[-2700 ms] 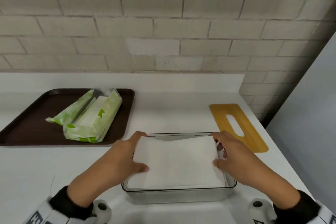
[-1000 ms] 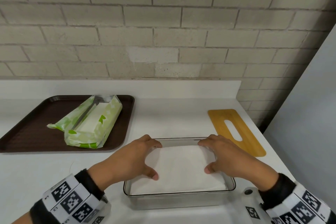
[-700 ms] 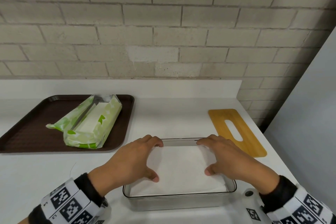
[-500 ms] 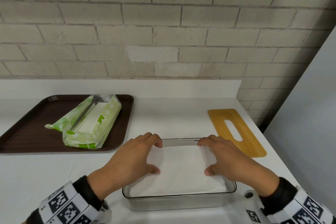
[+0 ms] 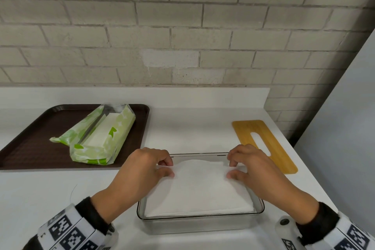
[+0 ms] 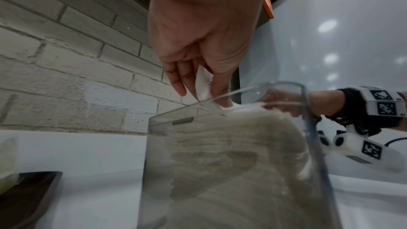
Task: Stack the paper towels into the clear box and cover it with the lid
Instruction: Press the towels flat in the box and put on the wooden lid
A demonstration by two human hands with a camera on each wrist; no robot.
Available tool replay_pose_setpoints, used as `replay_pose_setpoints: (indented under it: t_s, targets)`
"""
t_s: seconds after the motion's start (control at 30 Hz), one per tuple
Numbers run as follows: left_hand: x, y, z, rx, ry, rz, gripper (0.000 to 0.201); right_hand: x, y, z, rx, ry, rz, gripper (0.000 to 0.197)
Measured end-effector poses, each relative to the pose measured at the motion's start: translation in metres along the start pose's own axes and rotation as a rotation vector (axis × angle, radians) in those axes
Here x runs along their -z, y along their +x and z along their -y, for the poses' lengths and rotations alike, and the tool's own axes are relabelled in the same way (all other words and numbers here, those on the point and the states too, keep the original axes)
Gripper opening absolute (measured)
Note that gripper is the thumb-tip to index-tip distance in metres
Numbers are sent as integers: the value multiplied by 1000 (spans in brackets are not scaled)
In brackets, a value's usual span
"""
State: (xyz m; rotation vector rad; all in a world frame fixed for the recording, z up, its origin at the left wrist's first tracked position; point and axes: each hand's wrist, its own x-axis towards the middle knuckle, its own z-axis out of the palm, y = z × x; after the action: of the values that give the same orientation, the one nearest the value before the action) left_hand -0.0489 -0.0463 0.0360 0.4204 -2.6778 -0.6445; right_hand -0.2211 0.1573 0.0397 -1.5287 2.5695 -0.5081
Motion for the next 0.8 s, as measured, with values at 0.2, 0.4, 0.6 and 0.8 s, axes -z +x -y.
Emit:
replay_pose_setpoints:
  t_s: [0.2, 0.4, 0.6, 0.8]
  targets:
    - [1, -4, 5, -71, 61, -20, 15, 3, 2, -3, -4, 80, -18, 26]
    - [3, 2, 8, -51, -5, -15, 23, 8, 7, -8, -10, 145, -16, 11]
    - [4, 3, 10, 74, -140, -21, 21, 10, 11, -11, -75, 190, -8, 26]
    - [6, 2, 12, 43, -212, -118, 40, 13, 14, -8, -74, 176, 19, 24]
